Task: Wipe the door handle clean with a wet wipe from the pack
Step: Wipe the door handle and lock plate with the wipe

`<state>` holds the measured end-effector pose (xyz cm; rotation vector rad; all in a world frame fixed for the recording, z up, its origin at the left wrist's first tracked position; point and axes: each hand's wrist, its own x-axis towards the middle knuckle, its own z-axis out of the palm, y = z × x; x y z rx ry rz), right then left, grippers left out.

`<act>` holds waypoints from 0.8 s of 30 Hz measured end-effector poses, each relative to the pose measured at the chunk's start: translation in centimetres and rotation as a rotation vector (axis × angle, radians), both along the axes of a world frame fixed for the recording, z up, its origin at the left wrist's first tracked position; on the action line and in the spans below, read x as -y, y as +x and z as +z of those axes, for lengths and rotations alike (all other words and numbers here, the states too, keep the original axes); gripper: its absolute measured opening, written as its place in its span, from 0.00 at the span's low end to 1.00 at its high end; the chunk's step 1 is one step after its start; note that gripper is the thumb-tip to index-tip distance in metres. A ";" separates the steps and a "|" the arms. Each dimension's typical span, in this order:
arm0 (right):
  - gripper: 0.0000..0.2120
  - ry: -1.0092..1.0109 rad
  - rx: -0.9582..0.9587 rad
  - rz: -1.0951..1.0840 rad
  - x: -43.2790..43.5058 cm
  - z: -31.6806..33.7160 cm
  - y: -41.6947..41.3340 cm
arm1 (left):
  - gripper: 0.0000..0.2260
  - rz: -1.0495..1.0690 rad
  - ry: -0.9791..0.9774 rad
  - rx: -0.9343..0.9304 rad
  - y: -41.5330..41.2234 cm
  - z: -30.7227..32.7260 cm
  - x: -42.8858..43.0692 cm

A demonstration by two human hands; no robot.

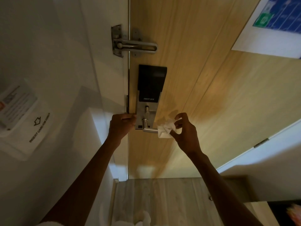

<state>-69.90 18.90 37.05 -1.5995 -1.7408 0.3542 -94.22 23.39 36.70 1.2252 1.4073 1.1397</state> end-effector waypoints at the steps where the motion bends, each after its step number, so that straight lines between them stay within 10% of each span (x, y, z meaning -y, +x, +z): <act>1: 0.24 0.022 0.002 -0.017 0.1 0.0 -0.1 | 0.03 0.001 0.003 -0.003 0.1 0.0 0.0; 10: 0.07 -0.019 0.082 -0.006 -0.4 0.0 -0.9 | 0.05 -0.013 0.005 -0.066 -0.1 -0.1 -0.1; 24: 0.11 -0.044 0.636 0.433 -1.8 -0.4 -3.7 | 0.06 0.016 0.003 -0.110 0.3 0.2 0.0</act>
